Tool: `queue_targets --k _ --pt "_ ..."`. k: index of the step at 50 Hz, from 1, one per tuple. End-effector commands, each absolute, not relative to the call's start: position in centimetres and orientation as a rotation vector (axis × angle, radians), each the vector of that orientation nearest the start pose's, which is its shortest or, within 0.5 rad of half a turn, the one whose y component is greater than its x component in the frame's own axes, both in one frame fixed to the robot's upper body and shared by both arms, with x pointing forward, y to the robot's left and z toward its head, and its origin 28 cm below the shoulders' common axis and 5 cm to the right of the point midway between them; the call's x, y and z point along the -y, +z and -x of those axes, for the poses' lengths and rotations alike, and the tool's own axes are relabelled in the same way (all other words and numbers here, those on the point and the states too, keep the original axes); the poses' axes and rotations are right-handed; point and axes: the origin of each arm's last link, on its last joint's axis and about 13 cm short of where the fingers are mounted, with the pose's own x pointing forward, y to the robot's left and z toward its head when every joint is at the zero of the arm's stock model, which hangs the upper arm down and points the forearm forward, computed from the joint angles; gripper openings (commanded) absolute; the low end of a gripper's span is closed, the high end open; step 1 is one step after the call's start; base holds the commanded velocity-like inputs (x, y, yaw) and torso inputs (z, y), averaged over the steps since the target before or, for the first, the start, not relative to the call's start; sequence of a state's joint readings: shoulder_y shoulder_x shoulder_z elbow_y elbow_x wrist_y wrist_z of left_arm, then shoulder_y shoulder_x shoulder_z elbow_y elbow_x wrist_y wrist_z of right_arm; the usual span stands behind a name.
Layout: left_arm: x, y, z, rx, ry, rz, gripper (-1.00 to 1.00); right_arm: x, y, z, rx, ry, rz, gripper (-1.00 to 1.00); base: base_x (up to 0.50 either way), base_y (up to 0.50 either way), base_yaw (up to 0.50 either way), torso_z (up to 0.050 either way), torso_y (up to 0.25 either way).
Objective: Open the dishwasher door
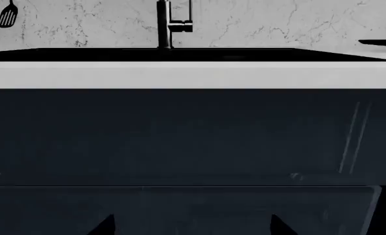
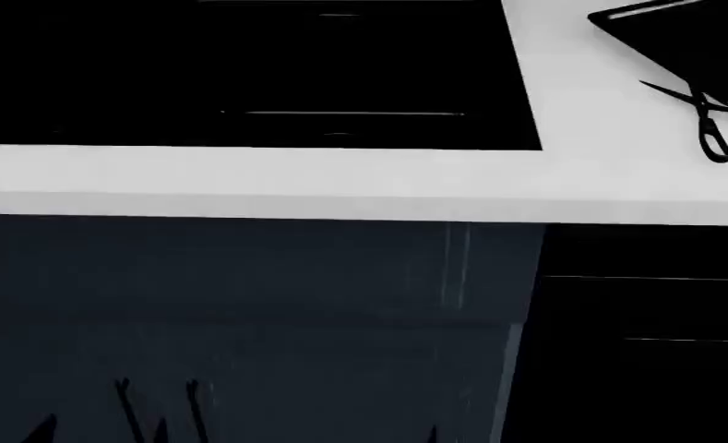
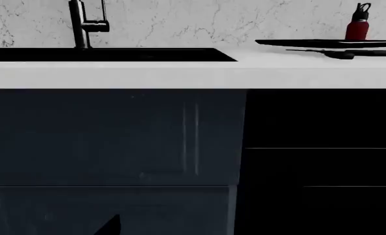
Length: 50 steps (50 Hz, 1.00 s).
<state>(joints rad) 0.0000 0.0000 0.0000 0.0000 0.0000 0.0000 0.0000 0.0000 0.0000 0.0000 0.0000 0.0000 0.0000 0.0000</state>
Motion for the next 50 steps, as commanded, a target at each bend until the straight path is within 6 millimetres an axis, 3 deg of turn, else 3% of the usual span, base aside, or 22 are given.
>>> queue_targets --k 1,16,50 --pt "-20.6 1.3 -21.0 0.0 0.0 -0.01 1.0 9.6 1.3 -21.0 0.0 0.0 0.009 1.0 0.0 0.0 0.0 0.0 0.0" --pt "-20.4 2.3 -21.2 0.005 0.016 -0.022 1.0 10.1 1.6 -21.4 -0.014 -0.012 -0.044 1.0 0.0 0.0 0.0 0.0 0.0" --pt "-20.7 1.4 -20.6 -0.009 0.02 -0.036 1.0 10.2 1.5 -21.1 -0.012 -0.029 -0.024 1.0 0.0 -0.5 0.0 0.0 0.0"
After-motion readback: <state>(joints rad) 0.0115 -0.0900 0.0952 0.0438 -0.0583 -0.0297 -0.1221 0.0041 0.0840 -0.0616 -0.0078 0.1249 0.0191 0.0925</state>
